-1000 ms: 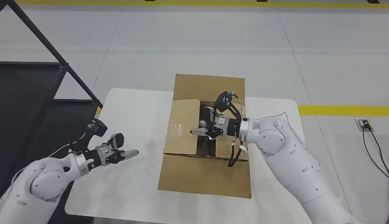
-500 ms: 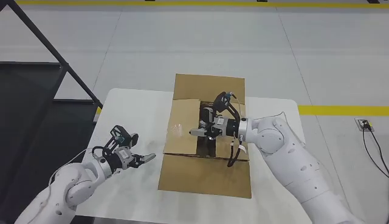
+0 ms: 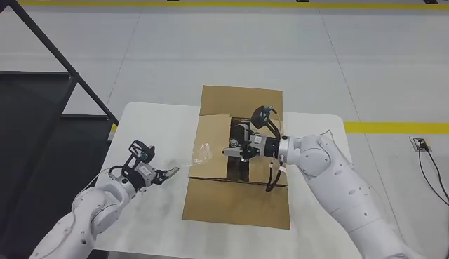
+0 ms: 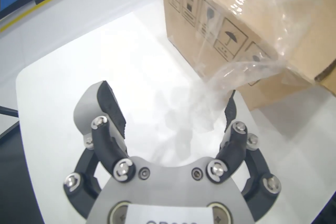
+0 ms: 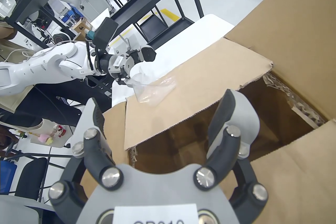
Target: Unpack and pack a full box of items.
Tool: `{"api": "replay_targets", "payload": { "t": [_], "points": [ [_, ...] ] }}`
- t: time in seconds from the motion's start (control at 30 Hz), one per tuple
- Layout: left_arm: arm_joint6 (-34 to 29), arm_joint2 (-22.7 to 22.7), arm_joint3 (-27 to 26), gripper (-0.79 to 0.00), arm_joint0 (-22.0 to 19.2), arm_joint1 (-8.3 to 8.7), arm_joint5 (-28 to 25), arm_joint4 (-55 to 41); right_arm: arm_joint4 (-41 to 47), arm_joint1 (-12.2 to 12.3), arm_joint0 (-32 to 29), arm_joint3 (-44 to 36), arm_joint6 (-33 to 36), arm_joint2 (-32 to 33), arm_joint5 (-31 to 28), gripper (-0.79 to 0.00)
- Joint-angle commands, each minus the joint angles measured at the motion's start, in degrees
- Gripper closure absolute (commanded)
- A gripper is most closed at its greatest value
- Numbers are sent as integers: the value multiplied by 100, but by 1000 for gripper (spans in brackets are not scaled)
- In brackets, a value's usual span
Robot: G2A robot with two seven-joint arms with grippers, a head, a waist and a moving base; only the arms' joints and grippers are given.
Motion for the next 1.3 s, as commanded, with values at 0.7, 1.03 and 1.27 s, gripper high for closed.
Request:
{"api": "replay_targets", "payload": {
  "t": [0.7, 1.03, 1.27],
  "points": [
    [-580, -995, 320, -785, 138, -27, -295, -1440, 2, -32, 271, 283, 17, -145, -189, -785],
    [-1507, -1392, 338, -785, 138, -40, -1045, -3235, 94, 300, 108, 293, -89, 751, -472, -785],
    [-2298, -1581, 72, -785, 348, 67, -2021, -2844, 305, 515, -67, 285, 263, 1287, -285, -785]
  ]
}}
